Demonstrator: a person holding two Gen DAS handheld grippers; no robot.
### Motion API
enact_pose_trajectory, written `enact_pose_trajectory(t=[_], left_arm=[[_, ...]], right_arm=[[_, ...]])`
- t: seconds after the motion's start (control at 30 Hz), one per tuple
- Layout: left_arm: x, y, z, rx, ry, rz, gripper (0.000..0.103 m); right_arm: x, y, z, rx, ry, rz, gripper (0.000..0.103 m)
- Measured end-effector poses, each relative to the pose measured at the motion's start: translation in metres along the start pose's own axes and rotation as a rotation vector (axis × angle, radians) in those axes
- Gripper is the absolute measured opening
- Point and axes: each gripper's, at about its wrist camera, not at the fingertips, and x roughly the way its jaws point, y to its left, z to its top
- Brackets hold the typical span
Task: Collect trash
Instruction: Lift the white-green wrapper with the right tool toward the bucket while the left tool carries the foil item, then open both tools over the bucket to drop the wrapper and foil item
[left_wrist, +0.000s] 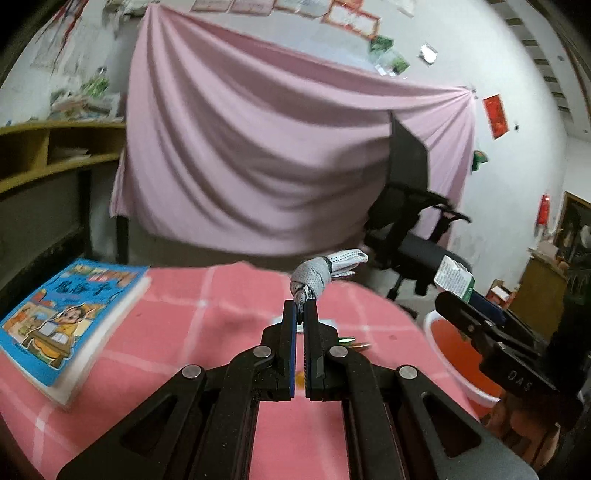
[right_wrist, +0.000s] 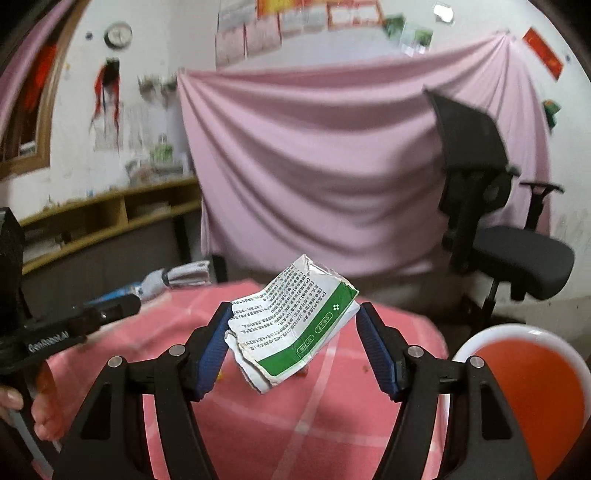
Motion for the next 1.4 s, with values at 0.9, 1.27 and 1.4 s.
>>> enact_pose_trajectory(t=[0.9,1.27,1.4], left_arm=[[0.080,-0.226,0.012,0.216,0.095,-0.271,0.001],[0.126,-0.244,-0.021,0.196,0.371,-0.272,0.003],[0.136,-0.245,-0.028,0.190,0.422,-0.262,0.008]], right_arm=[[-0.105,-0.176,0.009,0.351,-0.130,-0.361,0.068],[-0.085,-0.226,-0.024,0.512,0.126,-0.395,0.069],[-0.086,-0.232,-0.033,0.562,0.155,-0.385,0.070]])
